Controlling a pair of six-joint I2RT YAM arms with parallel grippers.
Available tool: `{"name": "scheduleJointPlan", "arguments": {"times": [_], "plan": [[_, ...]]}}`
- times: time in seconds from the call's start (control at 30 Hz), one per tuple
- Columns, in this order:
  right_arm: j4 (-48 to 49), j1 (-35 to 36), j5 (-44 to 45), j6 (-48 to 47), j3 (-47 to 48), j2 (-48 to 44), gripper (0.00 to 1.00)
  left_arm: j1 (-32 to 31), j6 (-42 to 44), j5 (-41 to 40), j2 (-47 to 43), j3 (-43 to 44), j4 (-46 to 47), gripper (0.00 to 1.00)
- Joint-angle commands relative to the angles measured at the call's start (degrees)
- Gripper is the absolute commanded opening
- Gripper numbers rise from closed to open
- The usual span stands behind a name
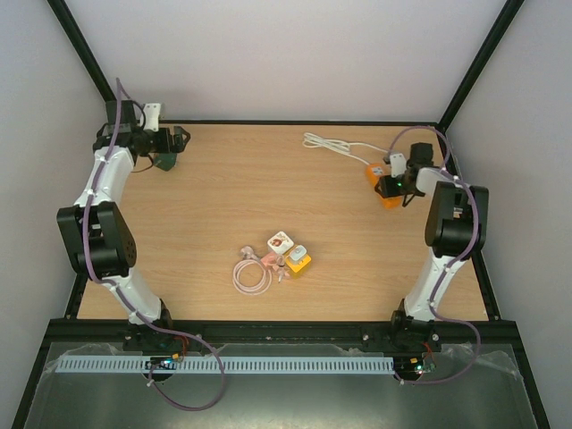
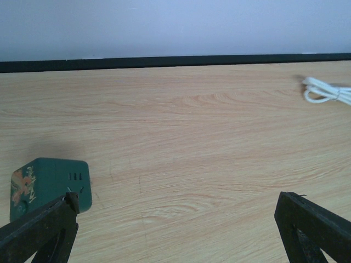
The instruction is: Pull the plug off the socket
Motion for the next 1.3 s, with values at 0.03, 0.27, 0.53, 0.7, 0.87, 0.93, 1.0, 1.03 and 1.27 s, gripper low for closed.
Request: {"name": "scheduleJointPlan", "arguments": {"times": [0.03, 0.27, 0.53, 0.7, 0.87, 0.93, 1.0, 1.03, 1.27], "plan": [[-11.26, -7.24, 4.68, -3.42, -3.29, 0.14, 0.08, -2.85, 2.63, -1.88, -3.67, -1.91, 1.57, 1.00], [-11.88, -12.87, 4.57, -6.15, -3.20, 0.04, 0.08, -4.60, 3.24, -2.67, -5.24, -3.48, 2.63, 1.00], [-11.57, -13.86, 2.32, -6.82, -3.23, -2.39, 0.33, -5.66, 5.21, -3.19, -6.87, -5.85, 2.89, 1.00], [-13.24, -13.88, -0.17, -7.18, -0.88, -4.14, 0.60, -6.07, 7.73, -3.28, -8.69, -7.19, 1.34, 1.00], [-16.23, -13.51, -5.23, -8.17, 2.84, -5.92, 0.85, -6.56, 10.61, -3.57, -11.08, -8.92, -0.19, 1.00], [-17.04, -13.21, -7.26, -9.13, 4.17, -6.83, 0.93, -6.68, 13.02, -2.06, -11.46, -8.75, -2.54, 1.00], [-18.23, -12.85, -10.27, -11.06, 4.86, -8.10, 0.95, -6.69, 16.98, 1.39, -11.90, -8.69, -5.86, 1.00], [-18.89, -12.54, -11.84, -12.60, 4.92, -8.84, 0.96, -6.69, 19.52, 3.53, -12.23, -8.81, -7.85, 1.00], [-26.88, -6.64, -20.79, -25.95, 3.01, -14.25, 0.96, -8.74, 33.79, 9.76, -13.65, -11.04, -20.46, 1.00]]}}
